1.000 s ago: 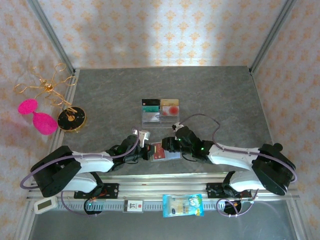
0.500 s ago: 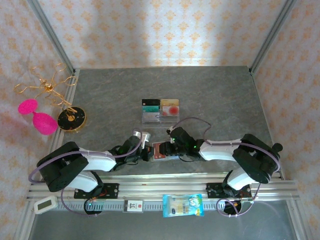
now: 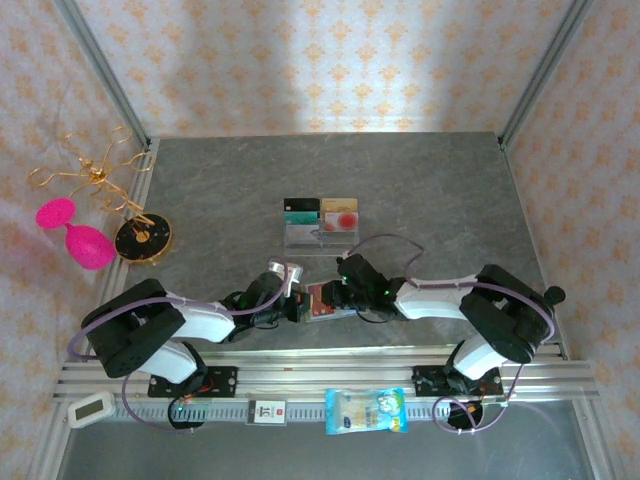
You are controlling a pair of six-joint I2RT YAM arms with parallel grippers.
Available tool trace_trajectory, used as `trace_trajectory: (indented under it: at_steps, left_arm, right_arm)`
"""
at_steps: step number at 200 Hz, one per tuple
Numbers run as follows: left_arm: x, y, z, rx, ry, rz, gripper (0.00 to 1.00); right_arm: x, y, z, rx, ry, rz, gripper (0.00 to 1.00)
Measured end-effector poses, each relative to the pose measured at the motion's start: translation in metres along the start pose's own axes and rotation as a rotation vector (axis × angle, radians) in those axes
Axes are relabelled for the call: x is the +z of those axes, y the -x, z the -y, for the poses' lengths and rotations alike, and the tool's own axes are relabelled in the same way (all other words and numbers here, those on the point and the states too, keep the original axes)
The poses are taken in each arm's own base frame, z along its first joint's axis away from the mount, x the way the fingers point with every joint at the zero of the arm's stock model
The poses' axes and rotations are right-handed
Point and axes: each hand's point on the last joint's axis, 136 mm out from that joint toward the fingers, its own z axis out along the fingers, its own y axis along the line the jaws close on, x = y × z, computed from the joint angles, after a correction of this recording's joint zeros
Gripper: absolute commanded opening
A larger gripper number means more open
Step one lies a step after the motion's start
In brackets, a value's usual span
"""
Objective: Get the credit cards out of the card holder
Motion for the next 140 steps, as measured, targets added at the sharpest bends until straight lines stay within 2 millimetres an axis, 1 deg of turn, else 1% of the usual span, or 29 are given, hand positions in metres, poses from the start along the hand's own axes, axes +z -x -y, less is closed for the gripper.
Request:
trace_trajectory:
  at_steps: [24, 44, 62, 83, 106, 140]
  left_arm:
    - [0.0, 0.0, -0.001, -0.003, 0.001, 0.0, 0.0]
    - [-0.001, 0.001, -0.003, -0.006, 0.003, 0.0, 0.0]
    - [-0.005, 0.001, -0.003, 0.003, 0.01, -0.005, 0.0]
    - [-0.01, 0.005, 0.005, 0.023, -0.002, 0.001, 0.0]
    - [-0.008, 0.005, 0.012, 0.045, -0.01, -0.01, 0.0]
    - [-0.001, -0.005, 0.001, 0.047, 0.026, -0.046, 0.0]
  right_arm:
    - [-0.007, 0.001, 0.014, 0.017, -0.055, 0.031, 0.28]
    - [-0.008, 0.001, 0.018, 0.021, -0.077, 0.038, 0.27]
    - [-0.01, 0.002, 0.017, 0.01, -0.075, 0.045, 0.24]
    - [-0.019, 0.008, 0.009, -0.013, -0.053, 0.07, 0.22]
    - [-0.022, 0.01, 0.001, -0.038, -0.018, 0.071, 0.22]
    - [-0.016, 0.001, 0.002, -0.048, -0.004, 0.024, 0.22]
